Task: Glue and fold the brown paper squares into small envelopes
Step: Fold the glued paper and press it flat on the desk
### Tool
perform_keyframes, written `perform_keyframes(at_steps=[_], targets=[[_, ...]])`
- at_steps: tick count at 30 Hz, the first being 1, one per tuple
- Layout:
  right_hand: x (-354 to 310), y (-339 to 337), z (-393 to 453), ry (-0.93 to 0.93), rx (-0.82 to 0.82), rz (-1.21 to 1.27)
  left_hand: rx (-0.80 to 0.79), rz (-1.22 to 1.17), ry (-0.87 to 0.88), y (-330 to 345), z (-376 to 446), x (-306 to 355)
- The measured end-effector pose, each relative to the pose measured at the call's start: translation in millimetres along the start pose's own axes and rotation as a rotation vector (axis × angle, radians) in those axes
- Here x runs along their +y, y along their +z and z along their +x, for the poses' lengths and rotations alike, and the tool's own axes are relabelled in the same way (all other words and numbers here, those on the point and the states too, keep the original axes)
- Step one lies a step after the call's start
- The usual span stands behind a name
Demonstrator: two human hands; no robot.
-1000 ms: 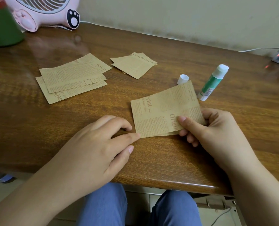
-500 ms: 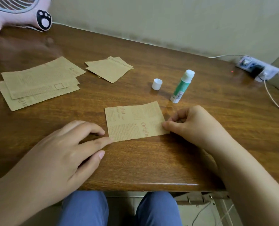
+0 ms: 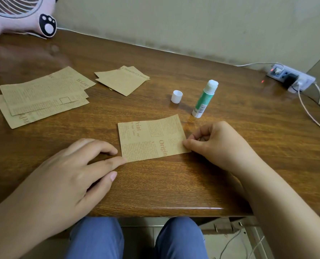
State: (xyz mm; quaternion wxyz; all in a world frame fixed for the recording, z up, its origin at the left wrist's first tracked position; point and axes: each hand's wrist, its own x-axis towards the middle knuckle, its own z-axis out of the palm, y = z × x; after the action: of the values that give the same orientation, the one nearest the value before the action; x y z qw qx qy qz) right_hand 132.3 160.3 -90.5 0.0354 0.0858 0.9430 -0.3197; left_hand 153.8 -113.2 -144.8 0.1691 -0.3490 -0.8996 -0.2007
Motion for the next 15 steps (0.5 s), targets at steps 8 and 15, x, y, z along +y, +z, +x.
perform_keyframes(at_steps=[8, 15], targets=[[0, 3, 0, -0.018, 0.052, -0.075, 0.001, 0.014, 0.018, -2, 0, 1], [-26, 31, -21, -0.394, 0.246, -0.21, -0.028, 0.014, -0.002, -5, 0, 4]])
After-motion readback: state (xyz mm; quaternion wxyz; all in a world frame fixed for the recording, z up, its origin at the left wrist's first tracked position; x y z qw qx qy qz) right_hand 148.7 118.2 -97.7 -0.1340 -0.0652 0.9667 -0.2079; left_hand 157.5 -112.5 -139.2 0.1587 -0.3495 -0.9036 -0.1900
